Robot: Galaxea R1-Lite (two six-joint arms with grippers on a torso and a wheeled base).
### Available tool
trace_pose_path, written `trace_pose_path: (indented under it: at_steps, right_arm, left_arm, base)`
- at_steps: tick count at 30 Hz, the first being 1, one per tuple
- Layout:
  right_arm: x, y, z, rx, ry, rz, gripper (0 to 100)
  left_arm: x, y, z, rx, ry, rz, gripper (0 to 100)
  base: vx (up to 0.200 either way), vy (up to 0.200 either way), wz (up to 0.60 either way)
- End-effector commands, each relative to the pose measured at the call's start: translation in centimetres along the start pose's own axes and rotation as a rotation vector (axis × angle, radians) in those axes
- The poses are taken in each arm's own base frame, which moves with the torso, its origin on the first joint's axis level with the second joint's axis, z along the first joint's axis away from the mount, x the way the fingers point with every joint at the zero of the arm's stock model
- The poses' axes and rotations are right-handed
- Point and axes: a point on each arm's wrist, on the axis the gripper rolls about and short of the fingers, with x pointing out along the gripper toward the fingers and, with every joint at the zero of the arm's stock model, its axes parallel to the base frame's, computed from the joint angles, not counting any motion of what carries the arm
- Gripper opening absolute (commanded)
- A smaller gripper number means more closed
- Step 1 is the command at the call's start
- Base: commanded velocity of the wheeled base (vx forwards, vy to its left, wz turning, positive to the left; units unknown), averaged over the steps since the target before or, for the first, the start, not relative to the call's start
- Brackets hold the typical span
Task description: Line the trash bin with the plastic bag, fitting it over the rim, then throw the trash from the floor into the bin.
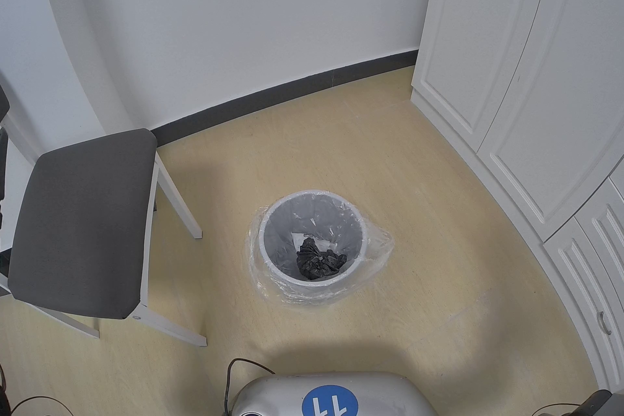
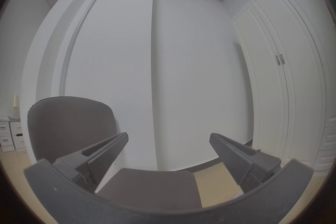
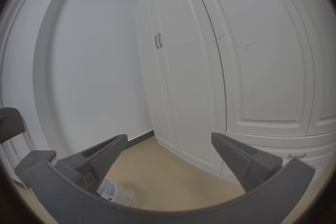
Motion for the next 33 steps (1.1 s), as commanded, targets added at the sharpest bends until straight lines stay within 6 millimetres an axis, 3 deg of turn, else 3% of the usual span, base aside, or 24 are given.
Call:
trace_pose_path:
  at_steps: [1, 11, 16, 27, 33]
  right_arm:
    - [-4.2, -1.4, 1.0, 0.045, -0.110, 0.015, 100]
    - [-7.7, -2.9, -0.2, 0.087, -0.148, -0.004, 100]
    - [-9.5, -3.4, -1.4, 0.101, -0.152, -0.035, 100]
    - [-9.7, -3.6, -1.8, 0.183, -0.138, -0.070, 100]
    - [-9.7, -3.6, -1.7, 0.183, -0.152, -0.082, 100]
  left_arm:
    - [-3.9, 0.9, 1.9, -0.010, -0.056, 0.029, 100]
    - [-8.7, 1.9, 3.9, -0.008, -0.018, 0.019, 100]
    - [-10.6, 2.2, 3.7, -0.003, 0.002, 0.019, 100]
    - [-14.0, 2.7, 2.4, 0.005, 0.032, 0.018, 100]
    - [-14.8, 2.9, 1.5, -0.006, 0.059, -0.016, 100]
  base:
    - [0.000, 0.000, 0.00]
    - [0.000, 0.000, 0.00]
    - [0.000, 0.000, 0.00]
    - [0.000, 0.000, 0.00]
    - [0.000, 0.000, 0.00]
